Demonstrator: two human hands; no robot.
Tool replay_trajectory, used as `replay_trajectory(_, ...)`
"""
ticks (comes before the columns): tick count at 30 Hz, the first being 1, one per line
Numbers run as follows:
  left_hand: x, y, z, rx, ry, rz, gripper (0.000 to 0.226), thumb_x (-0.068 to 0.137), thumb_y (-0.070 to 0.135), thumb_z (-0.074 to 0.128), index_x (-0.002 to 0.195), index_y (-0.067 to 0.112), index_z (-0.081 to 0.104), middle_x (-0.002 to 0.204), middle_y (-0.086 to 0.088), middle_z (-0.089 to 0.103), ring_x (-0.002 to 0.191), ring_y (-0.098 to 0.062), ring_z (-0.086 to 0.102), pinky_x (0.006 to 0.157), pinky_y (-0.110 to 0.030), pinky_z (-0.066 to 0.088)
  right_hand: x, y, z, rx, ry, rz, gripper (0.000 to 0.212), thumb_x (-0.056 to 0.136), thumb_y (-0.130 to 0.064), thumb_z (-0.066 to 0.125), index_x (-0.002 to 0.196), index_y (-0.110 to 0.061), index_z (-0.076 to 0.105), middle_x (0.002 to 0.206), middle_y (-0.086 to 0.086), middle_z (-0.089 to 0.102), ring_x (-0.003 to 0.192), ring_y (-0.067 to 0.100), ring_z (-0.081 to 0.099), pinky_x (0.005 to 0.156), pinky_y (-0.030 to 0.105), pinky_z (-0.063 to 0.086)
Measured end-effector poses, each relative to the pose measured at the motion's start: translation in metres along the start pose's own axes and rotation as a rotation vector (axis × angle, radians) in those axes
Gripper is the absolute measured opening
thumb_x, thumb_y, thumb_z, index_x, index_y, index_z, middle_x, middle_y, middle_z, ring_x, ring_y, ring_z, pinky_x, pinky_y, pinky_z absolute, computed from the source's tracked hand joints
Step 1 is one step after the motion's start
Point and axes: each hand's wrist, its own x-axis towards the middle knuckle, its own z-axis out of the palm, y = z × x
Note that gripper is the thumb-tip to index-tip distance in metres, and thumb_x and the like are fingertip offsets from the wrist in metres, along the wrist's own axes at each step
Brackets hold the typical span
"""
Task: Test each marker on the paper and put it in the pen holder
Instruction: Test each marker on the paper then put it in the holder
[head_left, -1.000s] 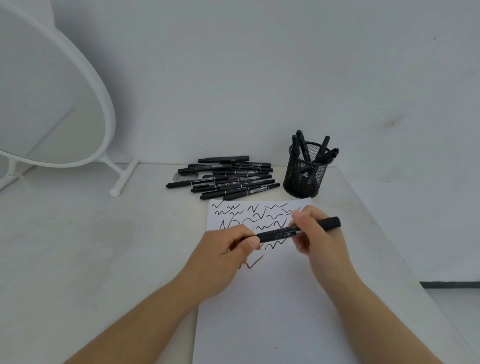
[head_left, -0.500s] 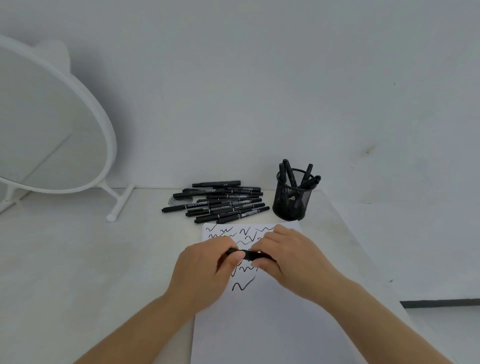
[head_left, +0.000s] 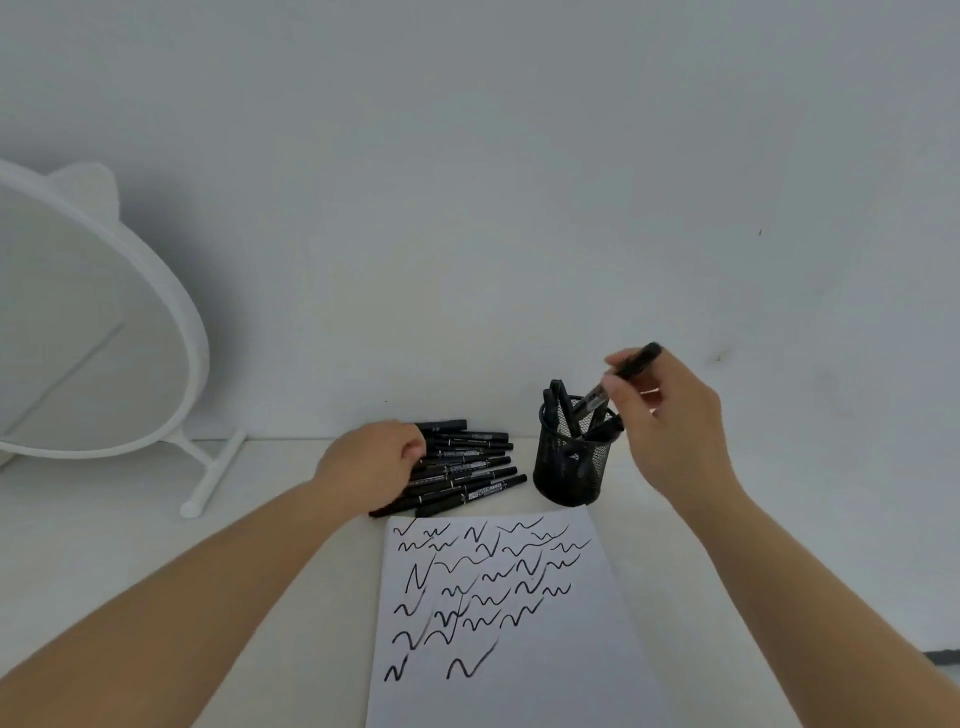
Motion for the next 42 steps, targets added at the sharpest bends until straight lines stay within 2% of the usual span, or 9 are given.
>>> replay_trajectory(4, 0.036, -0.018, 0.005, 0.037, -0.015, -0.03, 0.029, 0.096, 0.017, 0.036, 0.117, 0.021, 0.055, 0.119, -0.002, 0.056, 0.109, -0.023, 0.051, 0.089, -0.033, 0.041, 0.017, 0.013, 0.005, 0.019, 0.064, 0.1, 0.022, 0.086, -0.016, 0.059, 0.089, -0.036, 0.053, 0.078, -0.02, 0.062, 0.074, -0.006, 0.056, 0.063, 0.002, 0.037)
replay_trajectory(8, 0.055, -0.032, 0.017, 0.079, -0.07, -0.064, 0.027, 0.095, 0.021, 0.039, 0.118, 0.019, 0.053, 0.12, -0.004, 0.054, 0.11, -0.024, 0.05, 0.089, -0.035, 0.042, 0.023, 0.028, 0.013, -0.055, -0.021, 0.168, 0.027, 0.086, -0.016, 0.06, 0.107, -0.03, 0.051, 0.079, -0.013, 0.061, 0.07, -0.007, 0.056, 0.059, 0.003, 0.038)
replay_trajectory(10, 0.06, -0.039, 0.023, 0.125, -0.099, -0.082, 0.024, 0.095, 0.023, 0.041, 0.115, 0.021, 0.054, 0.117, -0.003, 0.054, 0.108, -0.024, 0.05, 0.085, -0.034, 0.042, 0.024, 0.035, 0.017, -0.106, -0.076, 0.186, 0.037, 0.086, -0.016, 0.06, 0.116, -0.031, 0.047, 0.08, -0.011, 0.062, 0.074, -0.006, 0.056, 0.059, 0.007, 0.037)
replay_trajectory(14, 0.066, -0.051, 0.031, 0.159, -0.102, -0.092, 0.026, 0.095, 0.02, 0.04, 0.118, 0.021, 0.052, 0.118, -0.002, 0.052, 0.108, -0.022, 0.049, 0.083, -0.033, 0.042, 0.024, 0.044, 0.027, -0.238, -0.193, 0.131, 0.05, 0.085, -0.013, 0.06, 0.128, -0.033, 0.04, 0.082, -0.006, 0.064, 0.077, 0.015, 0.06, 0.07, 0.027, 0.041)
replay_trajectory(21, 0.072, -0.052, 0.038, 0.167, -0.048, -0.103, 0.022, 0.094, 0.026, 0.045, 0.112, 0.017, 0.056, 0.114, -0.004, 0.05, 0.101, -0.023, 0.051, 0.077, -0.032, 0.041, 0.023, 0.048, 0.039, -0.438, -0.314, 0.029, 0.028, 0.089, -0.018, 0.055, 0.116, -0.022, 0.052, 0.088, 0.002, 0.066, 0.084, 0.025, 0.059, 0.075, 0.034, 0.045)
replay_trajectory(26, 0.075, -0.045, 0.038, 0.175, -0.07, -0.138, 0.025, 0.09, 0.033, 0.053, 0.107, 0.016, 0.058, 0.112, -0.006, 0.049, 0.105, -0.024, 0.049, 0.08, -0.033, 0.042, 0.021, 0.047, 0.045, -0.564, -0.366, -0.014, 0.026, 0.093, -0.021, 0.047, 0.119, -0.02, 0.052, 0.096, 0.003, 0.067, 0.089, 0.027, 0.057, 0.074, 0.034, 0.043)
replay_trajectory(35, 0.075, -0.045, 0.036, 0.104, -0.155, -0.211, 0.021, 0.091, 0.031, 0.053, 0.106, 0.018, 0.057, 0.114, -0.006, 0.056, 0.103, -0.025, 0.053, 0.082, -0.032, 0.042, 0.014, 0.049, 0.042, -0.708, -0.326, -0.14, 0.038, 0.092, -0.027, 0.047, 0.129, -0.019, 0.048, 0.117, -0.002, 0.059, 0.11, 0.021, 0.044, 0.088, 0.029, 0.033)
replay_trajectory(38, 0.064, -0.046, 0.031, 0.123, -0.051, -0.128, 0.024, 0.095, 0.03, 0.043, 0.11, 0.018, 0.058, 0.111, -0.006, 0.053, 0.098, -0.025, 0.053, 0.08, -0.034, 0.043, 0.008, 0.042, 0.037, -0.704, -0.26, -0.159, 0.038, 0.088, -0.021, 0.055, 0.125, -0.015, 0.053, 0.116, 0.004, 0.059, 0.111, 0.027, 0.046, 0.086, 0.034, 0.036)
replay_trajectory(42, 0.042, -0.037, 0.01, 0.034, 0.145, -0.072, 0.023, 0.097, 0.03, 0.039, 0.11, 0.019, 0.054, 0.097, -0.001, 0.051, 0.084, -0.023, 0.052, 0.069, -0.033, 0.04, -0.006, 0.023, 0.034, -0.585, -0.037, -0.248, 0.03, 0.077, -0.008, 0.066, 0.107, -0.008, 0.062, 0.102, 0.01, 0.062, 0.096, 0.033, 0.054, 0.074, 0.04, 0.043)
